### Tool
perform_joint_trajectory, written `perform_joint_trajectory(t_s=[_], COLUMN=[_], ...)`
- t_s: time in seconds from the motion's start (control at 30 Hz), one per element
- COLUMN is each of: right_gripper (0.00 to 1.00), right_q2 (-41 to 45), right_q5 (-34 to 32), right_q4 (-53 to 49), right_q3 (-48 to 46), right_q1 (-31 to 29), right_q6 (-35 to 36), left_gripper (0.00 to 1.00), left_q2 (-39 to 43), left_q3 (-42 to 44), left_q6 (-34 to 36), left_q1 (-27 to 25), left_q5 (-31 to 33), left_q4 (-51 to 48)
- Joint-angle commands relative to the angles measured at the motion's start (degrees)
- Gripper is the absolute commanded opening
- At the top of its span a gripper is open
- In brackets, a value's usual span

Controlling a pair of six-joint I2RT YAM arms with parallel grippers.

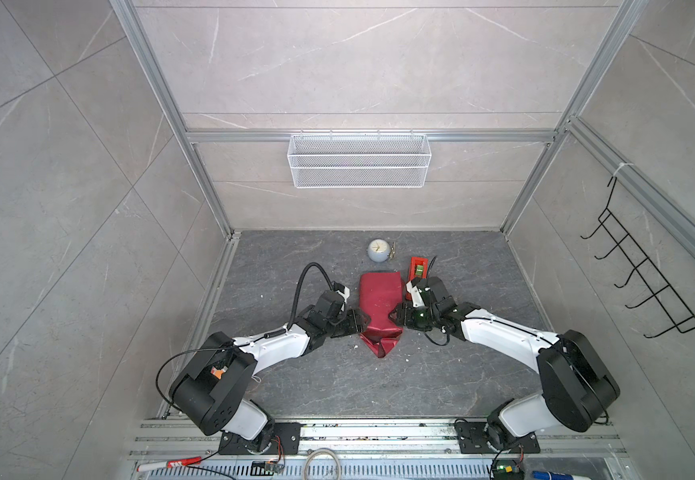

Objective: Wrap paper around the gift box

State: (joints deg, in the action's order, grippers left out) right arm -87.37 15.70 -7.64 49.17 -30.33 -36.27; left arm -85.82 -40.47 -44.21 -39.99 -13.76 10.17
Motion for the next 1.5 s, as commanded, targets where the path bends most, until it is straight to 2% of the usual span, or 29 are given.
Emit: perform_joint_trajectory(t_s=[0.0,0.17,0.27,0.37,0.43,0.57,0.7,0.8,0.97,1.1,1.47], right_gripper=[0.62,0.62,0.63,0.63,0.63,0.62,0.59,0.55,0.45,0.41,0.32], right_q2=[-1.42,-1.18,1.4,5.19,9.05,17.56,21.63,19.46,13.15,7.45,0.9], right_q5=[2.3,0.76,-1.44,-2.6,-1.81,-1.38,-2.65,-6.55,-12.13,-14.98,-20.76], right_q4=[1.12,-3.2,-7.37,-11.74,-13.71,-16.61,-13.94,-8.88,0.79,3.77,7.59], right_q3=[3.0,4.96,5.71,4.48,1.45,-5.74,-12.05,-14.14,-16.46,-14.93,-14.8], right_q1=[0.97,3.94,4.93,4.93,4.85,2.96,-3.71,-10.47,-16.27,-18.6,-20.89], right_q6=[1.03,5.46,8.86,10.7,9.9,5.79,-1.83,-6.7,-12.17,-12.82,-15.03], left_gripper=[0.62,0.62,0.64,0.66,0.66,0.64,0.59,0.58,0.58,0.57,0.57], left_q2=[0.55,3.78,7.86,12.81,16.09,20.89,21.61,20.39,20.14,20.78,22.26], left_q3=[-0.4,3.15,5.32,6.97,8.13,10.19,12.91,13.84,15.09,16.12,17.59], left_q6=[-1.44,-3.37,-0.62,6.75,14.06,25.55,33.16,37.96,41.77,42.71,44.12], left_q1=[-1.6,-3.07,-3.73,-4.03,-4.47,-8.46,-12.62,-13.36,-13.36,-13.37,-13.36], left_q5=[-1.89,0.85,5.54,11.39,13.84,15.72,14.55,12.33,12.07,13.16,13.81], left_q4=[2.29,3.88,2.43,-1.48,-3.59,-4.6,-1.23,1.34,4.79,5.95,5.81])
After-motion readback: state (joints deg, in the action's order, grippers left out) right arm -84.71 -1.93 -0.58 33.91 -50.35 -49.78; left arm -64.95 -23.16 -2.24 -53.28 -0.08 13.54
